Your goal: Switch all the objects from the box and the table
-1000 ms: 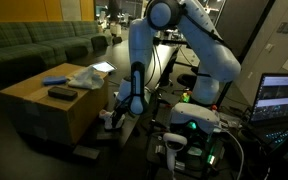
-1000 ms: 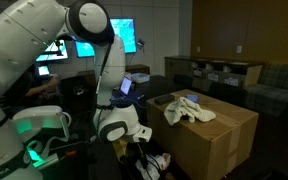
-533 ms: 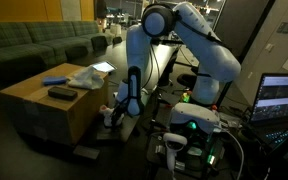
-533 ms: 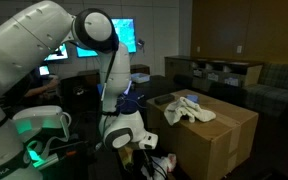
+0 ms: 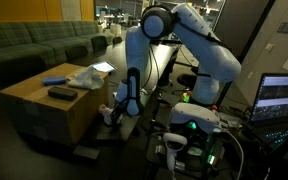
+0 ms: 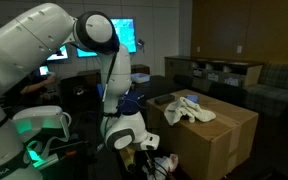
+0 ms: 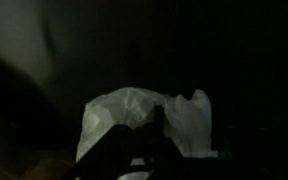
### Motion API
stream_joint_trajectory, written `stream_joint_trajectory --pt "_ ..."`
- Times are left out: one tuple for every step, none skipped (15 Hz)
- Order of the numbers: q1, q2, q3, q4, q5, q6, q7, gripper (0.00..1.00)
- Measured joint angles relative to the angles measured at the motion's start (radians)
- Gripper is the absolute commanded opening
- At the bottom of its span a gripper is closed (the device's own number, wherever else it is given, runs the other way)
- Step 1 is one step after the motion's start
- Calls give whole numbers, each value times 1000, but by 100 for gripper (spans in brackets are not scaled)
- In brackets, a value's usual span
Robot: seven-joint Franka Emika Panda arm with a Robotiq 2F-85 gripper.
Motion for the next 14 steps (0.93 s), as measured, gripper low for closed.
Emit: stream_joint_trajectory --pt "4 -2 -5 -2 0 -4 -5 7" --pt "8 -7 -11 -5 0 -14 -14 6" --pt "12 -14 -17 -11 0 -32 -28 4" --pt "14 -26 -22 -21 -1 -51 -44 8" --pt "14 -42 -28 -36 -5 -82 -62 7" --pt "14 -59 -33 -54 -12 -117 -80 9" --pt "14 -81 -40 -77 -25 -152 -95 8" --pt "14 -105 -49 -102 -36 -180 -107 10" --pt "14 -131 -59 -128 -48 -207 -119 9" --pt "15 -159 -70 -153 -62 -229 -129 10" --pt "16 -189 -84 -180 -74 -245 -137 9" --pt "21 -220 -102 -207 -84 -255 -144 8" --pt "29 -251 -122 -232 -90 -267 -151 9" --pt "41 -284 -148 -257 -98 -275 -156 8"
